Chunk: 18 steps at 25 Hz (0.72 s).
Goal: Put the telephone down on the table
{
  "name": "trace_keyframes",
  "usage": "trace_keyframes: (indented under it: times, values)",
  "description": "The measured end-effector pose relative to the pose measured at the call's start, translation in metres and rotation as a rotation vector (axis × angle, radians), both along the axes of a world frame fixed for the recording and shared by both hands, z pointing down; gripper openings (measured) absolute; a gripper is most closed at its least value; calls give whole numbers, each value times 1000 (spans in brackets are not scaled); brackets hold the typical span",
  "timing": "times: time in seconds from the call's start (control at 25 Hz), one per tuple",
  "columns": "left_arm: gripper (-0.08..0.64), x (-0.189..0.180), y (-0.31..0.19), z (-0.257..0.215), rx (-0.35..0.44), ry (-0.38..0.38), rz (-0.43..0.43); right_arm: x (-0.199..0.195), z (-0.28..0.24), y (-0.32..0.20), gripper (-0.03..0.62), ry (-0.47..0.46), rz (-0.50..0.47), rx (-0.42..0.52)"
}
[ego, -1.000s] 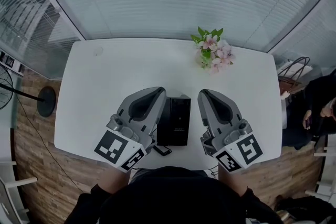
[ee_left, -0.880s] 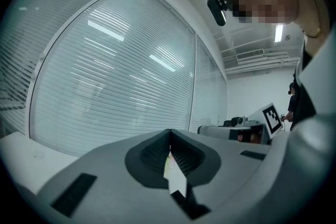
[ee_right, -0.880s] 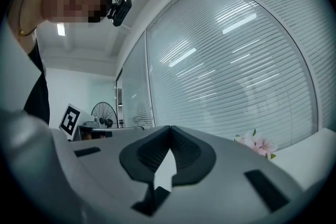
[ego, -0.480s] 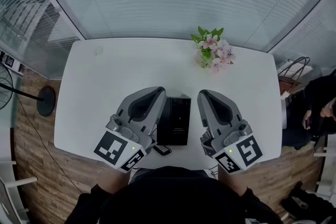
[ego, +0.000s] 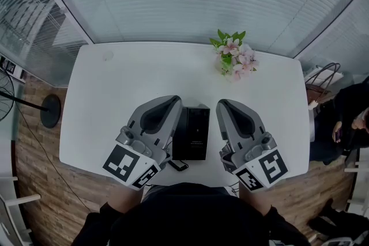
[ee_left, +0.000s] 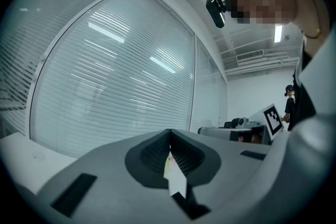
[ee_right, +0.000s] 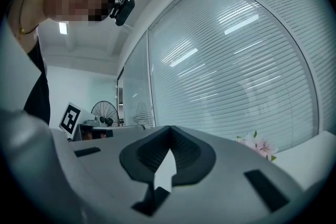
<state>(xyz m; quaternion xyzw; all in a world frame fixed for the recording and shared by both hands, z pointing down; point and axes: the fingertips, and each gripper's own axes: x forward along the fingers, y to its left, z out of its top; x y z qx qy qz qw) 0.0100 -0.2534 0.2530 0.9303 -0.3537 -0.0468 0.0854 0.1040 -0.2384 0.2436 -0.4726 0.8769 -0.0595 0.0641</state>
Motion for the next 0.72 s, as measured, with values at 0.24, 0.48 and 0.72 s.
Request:
trace_keyframes:
  times: [0.24, 0.48, 0.72]
  values:
    - [14, -1, 1, -6, 10, 5, 2, -1, -6, 1, 5, 6, 1, 9]
    - [14, -1, 3, -8, 19, 2, 5, -3, -8, 3, 5, 13, -4, 18]
    - [14, -1, 1, -8, 20, 2, 4, -2, -9, 2, 5, 14, -2, 24]
